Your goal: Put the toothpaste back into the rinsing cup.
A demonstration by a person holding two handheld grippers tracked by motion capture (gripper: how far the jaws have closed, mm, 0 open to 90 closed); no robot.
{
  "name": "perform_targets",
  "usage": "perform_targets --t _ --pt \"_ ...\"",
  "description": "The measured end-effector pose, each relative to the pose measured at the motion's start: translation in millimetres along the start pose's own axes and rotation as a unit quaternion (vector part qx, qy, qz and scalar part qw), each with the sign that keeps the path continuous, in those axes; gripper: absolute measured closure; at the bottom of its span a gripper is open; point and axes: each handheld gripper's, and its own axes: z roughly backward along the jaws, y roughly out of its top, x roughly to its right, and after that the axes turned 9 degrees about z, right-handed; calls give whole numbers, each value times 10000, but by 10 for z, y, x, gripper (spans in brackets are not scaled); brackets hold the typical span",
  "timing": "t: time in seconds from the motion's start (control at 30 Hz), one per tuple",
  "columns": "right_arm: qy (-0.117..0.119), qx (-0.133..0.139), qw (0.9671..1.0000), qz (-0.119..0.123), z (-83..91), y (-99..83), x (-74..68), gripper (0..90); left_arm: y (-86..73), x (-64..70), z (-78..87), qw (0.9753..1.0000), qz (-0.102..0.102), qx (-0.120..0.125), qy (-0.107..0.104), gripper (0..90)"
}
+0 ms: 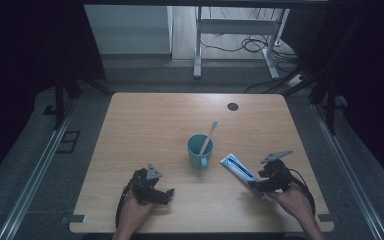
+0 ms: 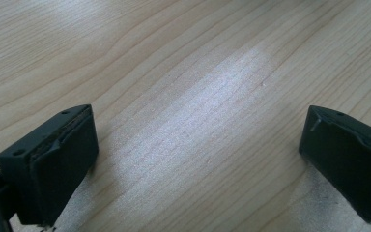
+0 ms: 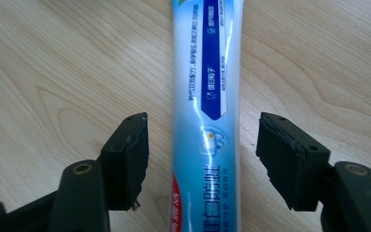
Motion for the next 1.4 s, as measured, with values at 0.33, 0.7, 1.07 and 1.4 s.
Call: perform_targets --t 0.33,0.7,1.07,1.4 --pt "27 -616 9979 212 -91 160 7 333 1 -1 2 10000 -11 -13 2 5" --pt "168 -1367 9901 274 -196 329 29 351 1 0 3 10000 -7 -15 2 5" --pt "244 -2058 9779 274 -346 494 54 379 1 -1 4 10000 -17 -19 -2 7" --pt "181 -2480 9681 301 -486 606 38 417 2 -3 5 10000 -30 -20 -1 8"
